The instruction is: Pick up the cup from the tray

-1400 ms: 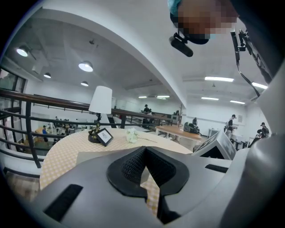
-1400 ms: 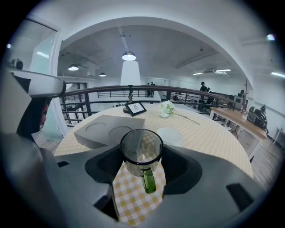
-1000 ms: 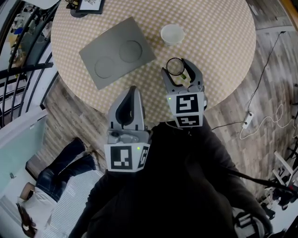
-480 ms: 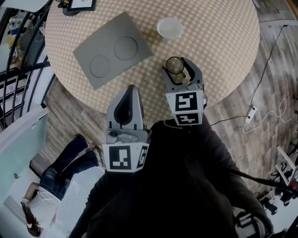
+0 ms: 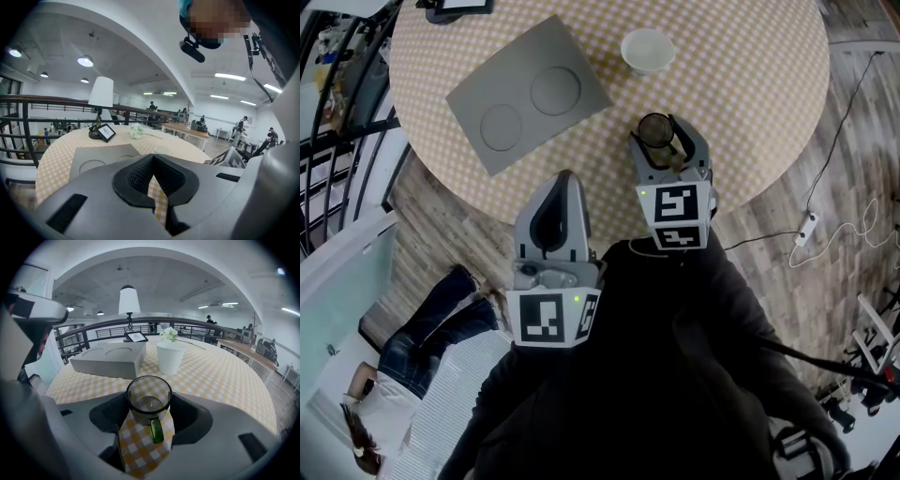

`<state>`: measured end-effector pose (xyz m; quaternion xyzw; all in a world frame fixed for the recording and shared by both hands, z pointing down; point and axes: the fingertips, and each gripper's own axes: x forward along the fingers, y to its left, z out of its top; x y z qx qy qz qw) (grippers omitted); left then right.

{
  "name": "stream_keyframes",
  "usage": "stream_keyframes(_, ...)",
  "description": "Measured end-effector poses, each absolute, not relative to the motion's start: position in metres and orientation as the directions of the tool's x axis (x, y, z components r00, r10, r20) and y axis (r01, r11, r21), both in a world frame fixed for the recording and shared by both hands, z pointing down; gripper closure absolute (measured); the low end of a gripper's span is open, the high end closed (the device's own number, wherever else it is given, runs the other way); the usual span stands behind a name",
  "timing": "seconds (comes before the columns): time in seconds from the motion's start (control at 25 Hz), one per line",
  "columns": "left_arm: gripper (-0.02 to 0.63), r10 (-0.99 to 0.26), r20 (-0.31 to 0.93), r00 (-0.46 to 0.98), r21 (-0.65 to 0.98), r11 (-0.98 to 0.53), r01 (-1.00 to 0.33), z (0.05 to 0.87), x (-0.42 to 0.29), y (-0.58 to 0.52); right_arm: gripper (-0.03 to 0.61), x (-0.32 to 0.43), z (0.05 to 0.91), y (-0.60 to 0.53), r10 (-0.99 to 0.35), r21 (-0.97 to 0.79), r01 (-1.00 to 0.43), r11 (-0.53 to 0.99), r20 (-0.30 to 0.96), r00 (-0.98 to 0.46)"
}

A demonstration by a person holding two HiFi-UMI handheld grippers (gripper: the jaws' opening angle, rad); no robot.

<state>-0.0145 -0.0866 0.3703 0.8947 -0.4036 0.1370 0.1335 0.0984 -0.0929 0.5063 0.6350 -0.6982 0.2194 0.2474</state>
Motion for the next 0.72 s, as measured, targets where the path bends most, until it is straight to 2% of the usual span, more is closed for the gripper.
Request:
stream_keyframes(0.36,0.609,-0.694,0.353,0.628,0.122,-0.631,-0.766,0.372,-0.008,-0.084,0.308,0.108,0.508,-0.092,-0.788,-0.006,-0.996,0.084,0.612,-0.070)
stream_keyframes(0.72,0.610,-0.748,0.286,0.599,0.118,-0.593,-0.796,0.344,-0.025,-0.086,0.309,0.101,0.457,-0.091,-0.832,-0.020,-0.995,0.100,0.547,-0.095)
